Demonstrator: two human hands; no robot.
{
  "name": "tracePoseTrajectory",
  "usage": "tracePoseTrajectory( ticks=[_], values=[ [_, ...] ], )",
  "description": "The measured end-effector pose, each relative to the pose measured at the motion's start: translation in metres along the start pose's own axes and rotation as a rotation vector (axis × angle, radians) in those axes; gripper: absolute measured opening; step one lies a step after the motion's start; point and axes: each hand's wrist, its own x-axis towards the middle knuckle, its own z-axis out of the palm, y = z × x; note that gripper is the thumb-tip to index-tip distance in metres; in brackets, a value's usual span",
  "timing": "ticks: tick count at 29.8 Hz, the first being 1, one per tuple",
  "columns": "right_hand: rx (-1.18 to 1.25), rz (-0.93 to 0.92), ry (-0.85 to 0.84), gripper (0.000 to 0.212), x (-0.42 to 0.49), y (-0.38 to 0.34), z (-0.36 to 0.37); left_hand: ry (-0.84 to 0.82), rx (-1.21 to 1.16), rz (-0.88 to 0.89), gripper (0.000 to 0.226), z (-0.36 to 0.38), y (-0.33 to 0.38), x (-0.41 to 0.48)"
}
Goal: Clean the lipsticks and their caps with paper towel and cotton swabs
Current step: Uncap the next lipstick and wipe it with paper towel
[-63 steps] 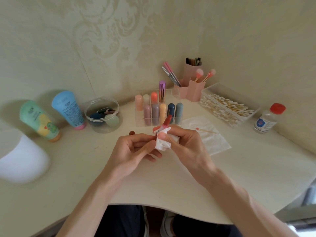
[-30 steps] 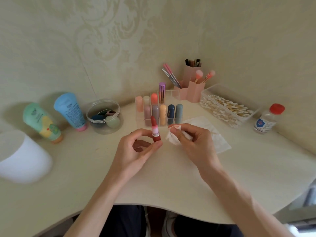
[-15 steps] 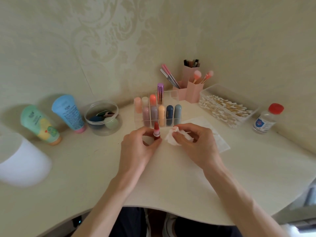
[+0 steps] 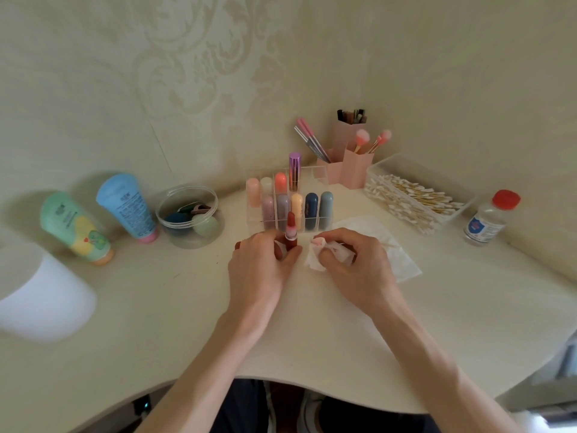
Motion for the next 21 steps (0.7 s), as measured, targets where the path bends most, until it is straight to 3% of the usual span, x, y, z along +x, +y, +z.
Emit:
tracePoseTrajectory(
  ticks=[13,15,19,21],
  values=[
    [-0.029,-0.031,-0.02,0.023,-0.002,-0.006,-0.003,0.026,-0.058,0.045,0.022,-0.004,-0.011,-0.013],
    [0.011,-0.017,-0.042,0.02,-0.003,-0.007,-0.003,0.041,-0.151,0.036,0.014,-0.01,-0.015,-0.022],
    [0.078,-0.015,-0.102,0.015,-0.007,-0.013,-0.002,-0.116,-0.513,-0.019,0.042,-0.027,-0.012,-0.04],
    [0.116,-0.038,-0.16,0.014,-0.01,-0.017,0.001,-0.211,-0.6,-0.08,0.036,-0.039,-0.01,-0.043]
  ],
)
